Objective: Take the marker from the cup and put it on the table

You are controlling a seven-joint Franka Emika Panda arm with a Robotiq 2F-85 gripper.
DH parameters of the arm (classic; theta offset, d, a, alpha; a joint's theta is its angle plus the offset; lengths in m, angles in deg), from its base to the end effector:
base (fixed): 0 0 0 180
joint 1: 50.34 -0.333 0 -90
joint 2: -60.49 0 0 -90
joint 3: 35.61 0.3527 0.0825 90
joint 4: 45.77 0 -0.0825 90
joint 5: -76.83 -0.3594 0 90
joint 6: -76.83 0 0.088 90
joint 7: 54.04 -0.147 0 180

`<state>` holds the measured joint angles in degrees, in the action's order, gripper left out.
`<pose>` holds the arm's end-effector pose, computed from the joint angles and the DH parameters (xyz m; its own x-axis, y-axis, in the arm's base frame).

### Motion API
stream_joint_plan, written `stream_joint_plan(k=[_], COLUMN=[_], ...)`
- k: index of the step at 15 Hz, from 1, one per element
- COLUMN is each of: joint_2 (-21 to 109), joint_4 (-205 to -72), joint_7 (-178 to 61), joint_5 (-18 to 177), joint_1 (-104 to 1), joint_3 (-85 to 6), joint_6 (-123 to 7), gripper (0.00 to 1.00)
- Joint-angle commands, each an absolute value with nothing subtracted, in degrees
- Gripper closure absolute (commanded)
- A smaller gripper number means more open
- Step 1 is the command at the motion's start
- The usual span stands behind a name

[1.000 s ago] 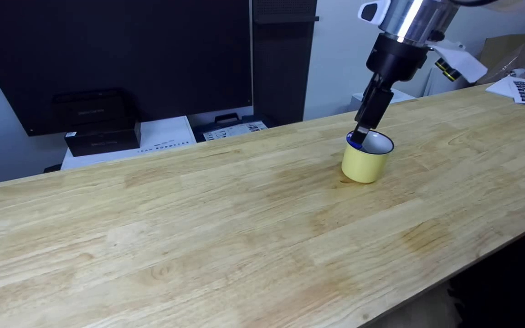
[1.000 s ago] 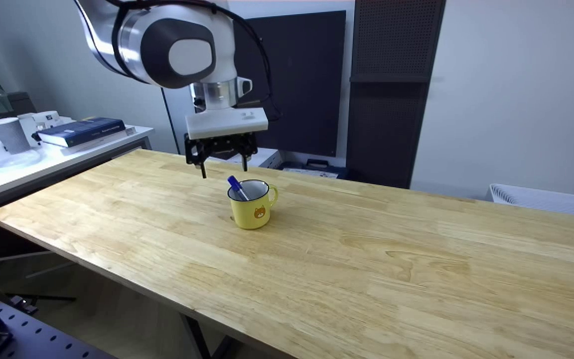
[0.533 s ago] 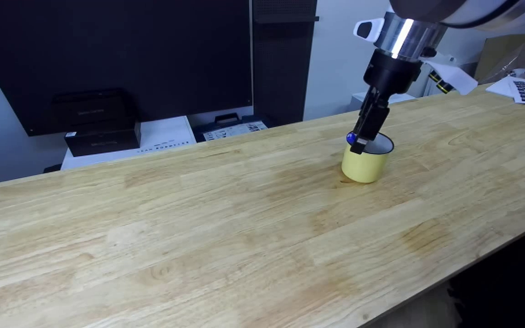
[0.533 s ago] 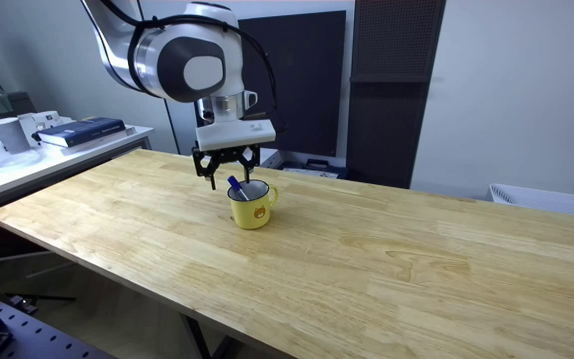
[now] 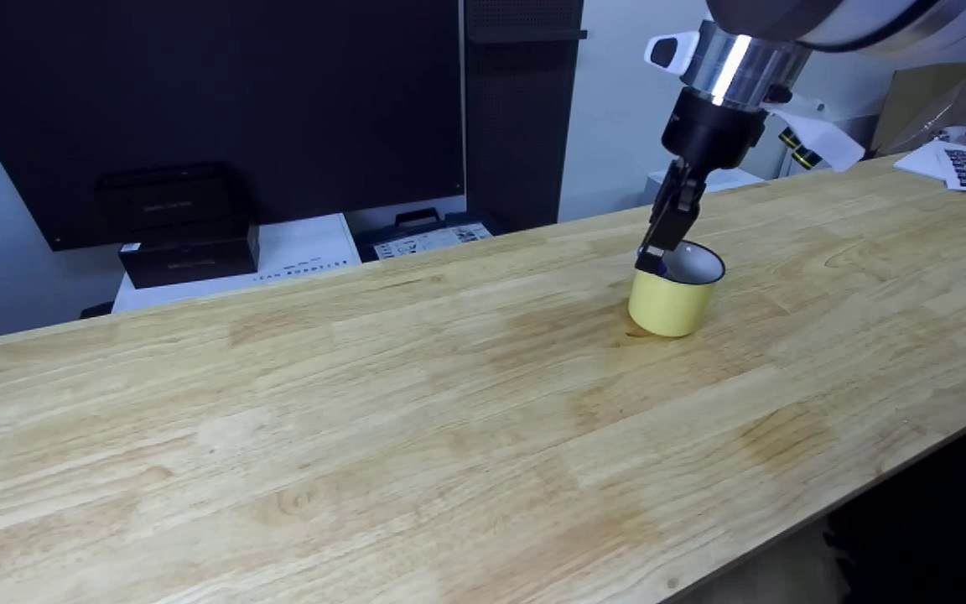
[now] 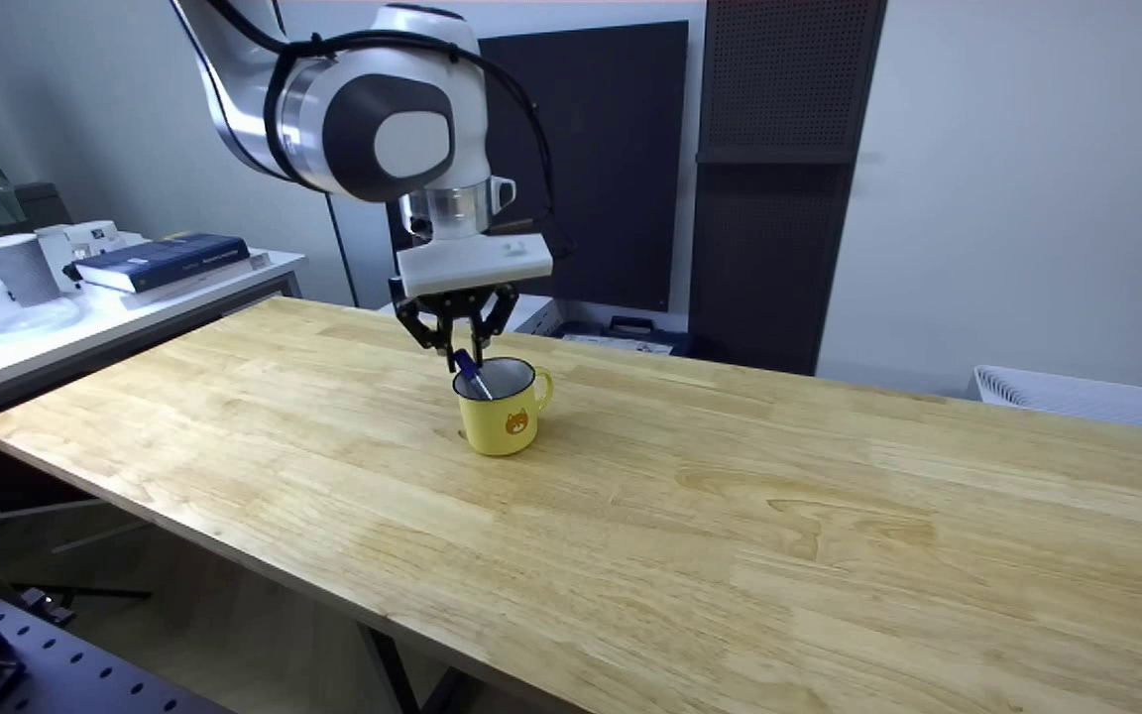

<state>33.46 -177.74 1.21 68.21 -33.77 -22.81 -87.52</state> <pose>0.5408 -0.0389 0.1710 0.7370 0.6529 0.1749 0.6655 -0.7462 -0.0188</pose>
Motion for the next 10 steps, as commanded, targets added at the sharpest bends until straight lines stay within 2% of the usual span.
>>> stream_joint_plan(k=[1, 3, 4, 10], joint_2=[34.01, 34.68, 35.18, 40.21], joint_4=[-177.23, -177.74, -177.96, -180.62], joint_7=[0.46, 1.0, 1.21, 3.85], joint_5=[68.75, 68.12, 67.69, 62.0], joint_1=[-32.98, -32.06, -31.34, -23.23], joint_3=[-22.09, -21.46, -20.99, -15.31], joint_6=[-87.55, -87.79, -88.4, -93.07], gripper=[0.95, 0.94, 0.97, 0.95])
